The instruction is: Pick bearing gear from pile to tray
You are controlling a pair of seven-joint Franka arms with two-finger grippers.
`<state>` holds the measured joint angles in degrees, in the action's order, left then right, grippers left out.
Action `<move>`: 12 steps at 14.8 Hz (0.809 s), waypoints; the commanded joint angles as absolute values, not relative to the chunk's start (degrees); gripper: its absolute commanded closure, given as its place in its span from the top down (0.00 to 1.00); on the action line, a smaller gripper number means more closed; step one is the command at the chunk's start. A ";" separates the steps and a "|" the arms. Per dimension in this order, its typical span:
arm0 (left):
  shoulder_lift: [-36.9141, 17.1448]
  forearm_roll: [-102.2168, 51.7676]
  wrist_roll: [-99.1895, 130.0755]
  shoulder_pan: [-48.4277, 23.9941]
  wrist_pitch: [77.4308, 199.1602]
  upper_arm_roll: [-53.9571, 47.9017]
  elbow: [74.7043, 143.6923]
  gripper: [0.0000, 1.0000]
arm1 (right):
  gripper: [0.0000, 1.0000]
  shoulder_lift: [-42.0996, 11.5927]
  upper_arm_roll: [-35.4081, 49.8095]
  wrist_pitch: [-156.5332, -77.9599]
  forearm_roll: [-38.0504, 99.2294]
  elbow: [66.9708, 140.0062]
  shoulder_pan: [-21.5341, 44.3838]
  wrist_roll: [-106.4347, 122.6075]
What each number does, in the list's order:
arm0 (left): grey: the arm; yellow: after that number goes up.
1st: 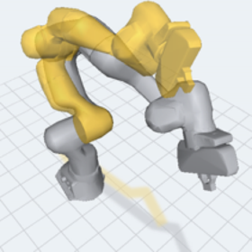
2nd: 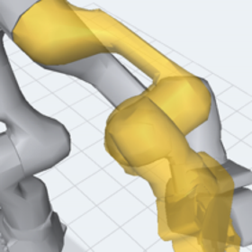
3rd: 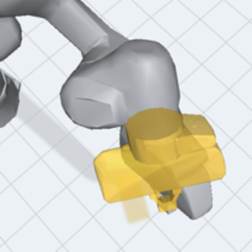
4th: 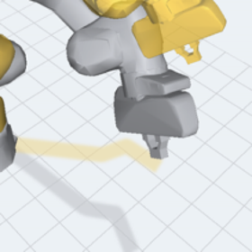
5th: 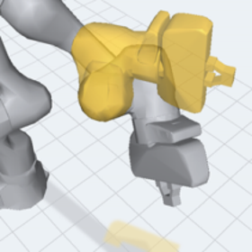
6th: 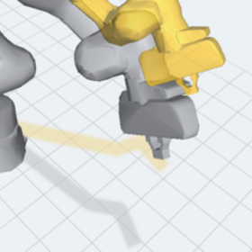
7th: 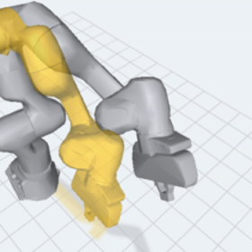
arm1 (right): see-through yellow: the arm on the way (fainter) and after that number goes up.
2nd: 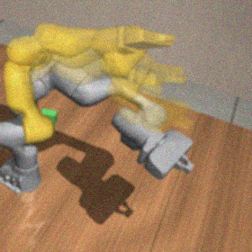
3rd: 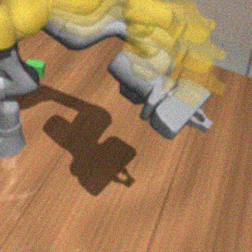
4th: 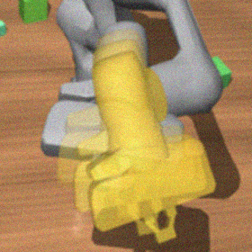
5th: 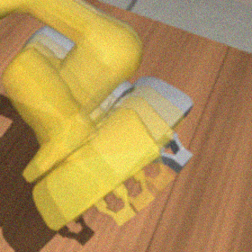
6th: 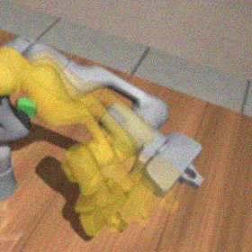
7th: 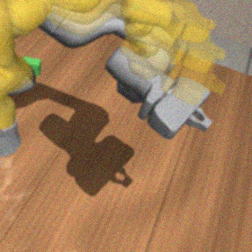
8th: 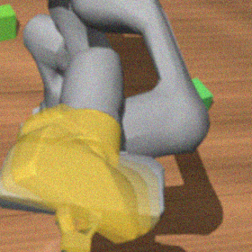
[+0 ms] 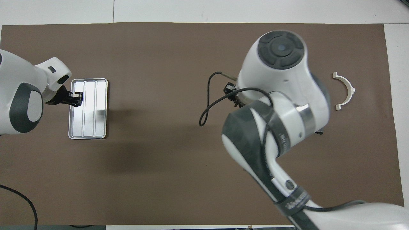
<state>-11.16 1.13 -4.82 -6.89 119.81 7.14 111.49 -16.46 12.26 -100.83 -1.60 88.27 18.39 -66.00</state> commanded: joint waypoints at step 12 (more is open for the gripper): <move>-4.57 1.67 -6.33 -6.77 136.31 6.24 132.18 0.00 | 0.00 -33.39 11.87 -125.76 -9.22 90.87 32.17 -90.53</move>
